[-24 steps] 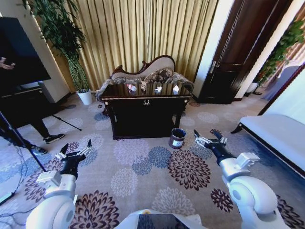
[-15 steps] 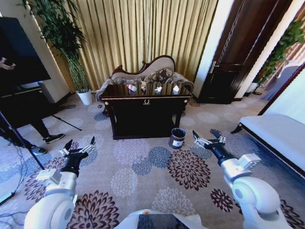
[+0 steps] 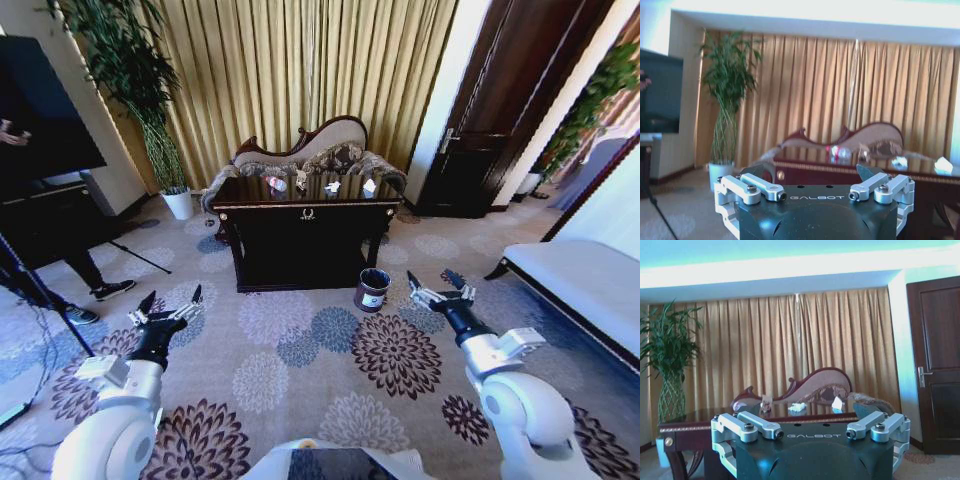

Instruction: Move to the front of the table and place the trash on the table into the trash bin.

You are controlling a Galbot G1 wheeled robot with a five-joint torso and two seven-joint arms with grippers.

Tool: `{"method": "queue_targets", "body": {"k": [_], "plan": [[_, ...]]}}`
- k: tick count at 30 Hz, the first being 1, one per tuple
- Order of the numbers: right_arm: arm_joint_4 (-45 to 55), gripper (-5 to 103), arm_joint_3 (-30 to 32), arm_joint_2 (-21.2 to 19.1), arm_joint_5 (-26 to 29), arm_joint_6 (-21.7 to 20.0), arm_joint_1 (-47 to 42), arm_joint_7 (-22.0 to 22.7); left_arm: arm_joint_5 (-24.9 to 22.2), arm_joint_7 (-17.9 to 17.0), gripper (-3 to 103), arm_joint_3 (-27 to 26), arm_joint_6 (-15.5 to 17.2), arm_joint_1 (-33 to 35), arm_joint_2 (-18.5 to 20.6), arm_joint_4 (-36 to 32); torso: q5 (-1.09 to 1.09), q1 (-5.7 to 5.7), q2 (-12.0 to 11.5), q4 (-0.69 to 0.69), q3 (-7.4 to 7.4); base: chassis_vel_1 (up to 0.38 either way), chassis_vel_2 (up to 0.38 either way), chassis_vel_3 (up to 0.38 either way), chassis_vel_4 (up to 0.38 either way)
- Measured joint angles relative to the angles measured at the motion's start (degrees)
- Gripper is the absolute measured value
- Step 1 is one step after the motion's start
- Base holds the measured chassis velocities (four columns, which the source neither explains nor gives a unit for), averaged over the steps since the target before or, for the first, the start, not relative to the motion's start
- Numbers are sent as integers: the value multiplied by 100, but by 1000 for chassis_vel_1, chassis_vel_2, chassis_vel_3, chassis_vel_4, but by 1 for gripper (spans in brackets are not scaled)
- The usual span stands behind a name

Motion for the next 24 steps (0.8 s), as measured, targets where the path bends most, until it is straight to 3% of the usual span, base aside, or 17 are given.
{"method": "queue_targets", "body": {"k": [3, 8, 13, 24], "plan": [[-18, 100, -3, 20, -58, 24, -16, 5, 297, -86, 100, -8, -169, 6, -2, 0, 0, 0, 0, 0, 0, 0, 0, 0, 0], [-156, 100, 8, -5, -218, -15, -17, 0, 791, -183, 100, -139, -165, 51, -7, 0, 1, 0, 0, 0, 0, 0, 0, 0, 0], [-163, 100, 49, -73, -291, -274, -4, -135, 921, -181, 100, -208, -86, 96, -12, 0, 0, 0, 0, 0, 0, 0, 0, 0, 0], [-191, 100, 12, -100, -294, -344, 56, -162, 905, -161, 100, -220, -33, 144, -25, 0, 0, -1, 1, 0, -1, -10, 10, 8, -9]]}}
